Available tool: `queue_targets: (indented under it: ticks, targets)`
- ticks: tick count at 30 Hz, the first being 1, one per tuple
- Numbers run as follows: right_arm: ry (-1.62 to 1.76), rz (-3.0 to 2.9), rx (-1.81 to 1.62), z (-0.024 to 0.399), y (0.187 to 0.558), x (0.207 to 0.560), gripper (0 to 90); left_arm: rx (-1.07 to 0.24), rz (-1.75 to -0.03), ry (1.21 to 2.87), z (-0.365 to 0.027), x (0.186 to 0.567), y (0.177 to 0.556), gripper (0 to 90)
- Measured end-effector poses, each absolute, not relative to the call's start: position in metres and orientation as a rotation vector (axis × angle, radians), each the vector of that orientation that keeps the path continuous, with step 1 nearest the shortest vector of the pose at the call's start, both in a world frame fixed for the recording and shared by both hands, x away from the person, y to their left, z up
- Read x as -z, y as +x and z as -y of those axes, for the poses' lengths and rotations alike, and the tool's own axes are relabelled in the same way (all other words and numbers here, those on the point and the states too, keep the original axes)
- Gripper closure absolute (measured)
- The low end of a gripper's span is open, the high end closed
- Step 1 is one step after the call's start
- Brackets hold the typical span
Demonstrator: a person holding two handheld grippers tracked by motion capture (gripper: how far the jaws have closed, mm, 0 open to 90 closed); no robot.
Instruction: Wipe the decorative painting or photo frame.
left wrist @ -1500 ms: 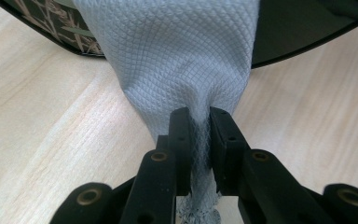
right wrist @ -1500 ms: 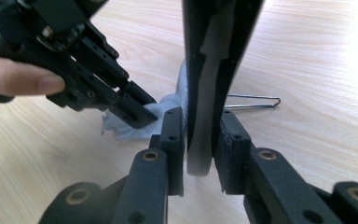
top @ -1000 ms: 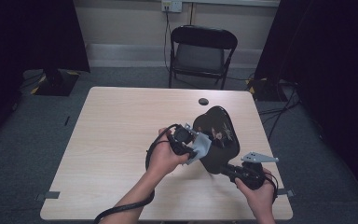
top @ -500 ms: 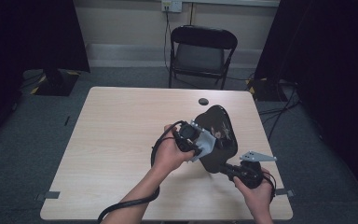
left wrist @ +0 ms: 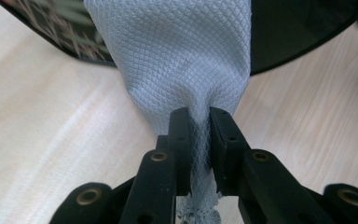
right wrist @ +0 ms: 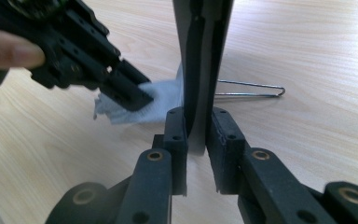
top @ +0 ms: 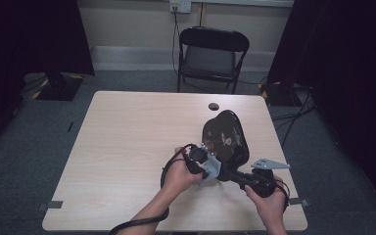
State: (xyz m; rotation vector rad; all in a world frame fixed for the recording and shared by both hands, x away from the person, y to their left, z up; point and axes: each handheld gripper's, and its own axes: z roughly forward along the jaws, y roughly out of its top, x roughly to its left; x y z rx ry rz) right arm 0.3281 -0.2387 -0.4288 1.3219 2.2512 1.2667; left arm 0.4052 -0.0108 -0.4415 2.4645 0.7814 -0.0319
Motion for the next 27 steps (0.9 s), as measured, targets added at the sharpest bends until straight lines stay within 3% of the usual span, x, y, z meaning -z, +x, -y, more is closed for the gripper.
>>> queue_targets:
  ticks: [11,27]
  targets:
    - [1.315,-2.244,-1.289,0.24,0.328,0.427,76.0,0.049,-0.785,2.465,0.003,0.434,0.403,80.0]
    - [1.322,-2.254,-1.267,0.238,0.329,0.43,75.6,-0.084,-0.652,2.353,0.003,0.323,0.401,80.0]
